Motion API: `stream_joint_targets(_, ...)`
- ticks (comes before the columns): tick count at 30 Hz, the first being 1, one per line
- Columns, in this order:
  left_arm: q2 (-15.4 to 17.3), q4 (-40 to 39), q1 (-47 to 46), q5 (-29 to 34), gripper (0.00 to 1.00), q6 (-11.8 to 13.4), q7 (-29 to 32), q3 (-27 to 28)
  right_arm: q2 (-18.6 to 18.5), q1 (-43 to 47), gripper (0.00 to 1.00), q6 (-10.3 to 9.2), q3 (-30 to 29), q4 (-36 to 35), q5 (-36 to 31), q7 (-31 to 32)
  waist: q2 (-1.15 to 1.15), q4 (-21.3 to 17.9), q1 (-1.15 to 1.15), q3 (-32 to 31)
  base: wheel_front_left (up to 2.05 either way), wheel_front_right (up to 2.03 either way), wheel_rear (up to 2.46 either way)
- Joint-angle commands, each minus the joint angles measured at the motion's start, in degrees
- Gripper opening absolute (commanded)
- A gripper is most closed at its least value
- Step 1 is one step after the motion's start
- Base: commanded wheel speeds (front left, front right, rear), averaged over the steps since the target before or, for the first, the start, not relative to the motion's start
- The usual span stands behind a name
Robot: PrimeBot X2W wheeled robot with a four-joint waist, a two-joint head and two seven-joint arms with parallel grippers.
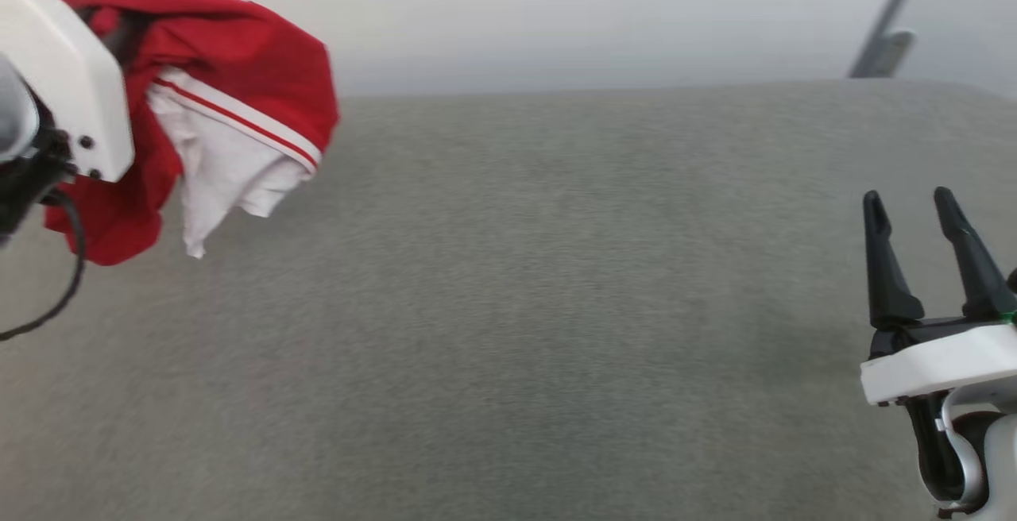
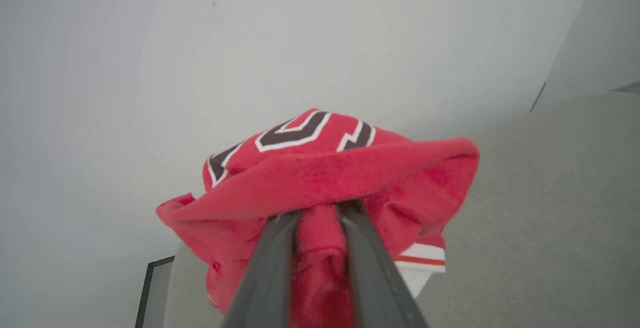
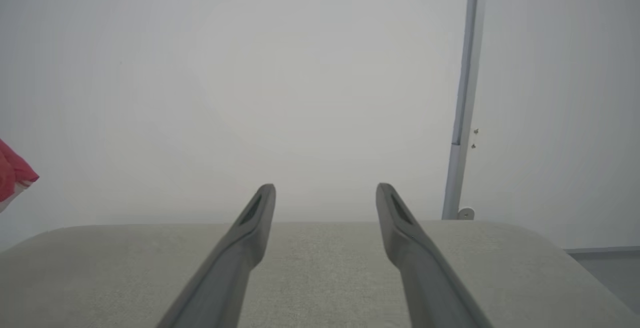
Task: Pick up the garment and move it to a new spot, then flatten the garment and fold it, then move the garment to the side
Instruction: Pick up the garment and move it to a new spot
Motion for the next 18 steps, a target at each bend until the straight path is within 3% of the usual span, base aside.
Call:
stream_joint_targets(1, -0.2, -1.0, 0.6, -0.4, 0.0, 0.3, 0.4, -0.3, 0.3, 0.7, 1.0, 0.0, -0.3, -0.3, -0.5, -0.3, 0.0, -3.2, 0.0, -0.1, 0.0, 0.0, 0.0)
stream_joint_targets(8, -2.2, -4.3, 1.0, -0.7, 0.0, 0.5, 2.4, -2.7, 1.5, 1.3, 1.0, 0.0, -1.9, -0.5, -0.9, -0.5, 0.0, -8.2, 0.0, 0.6, 0.0, 0.0, 0.0)
stream_joint_targets(18, -9.8, -1.8, 4.5, -1.7, 0.0, -0.7, 5.2, -10.6, 3.3, 1.6, 1.0, 0.0, -1.4, 0.3, -0.4, -1.6, 0.0, -13.1, 0.0, 3.0, 0.0, 0.0, 0.0)
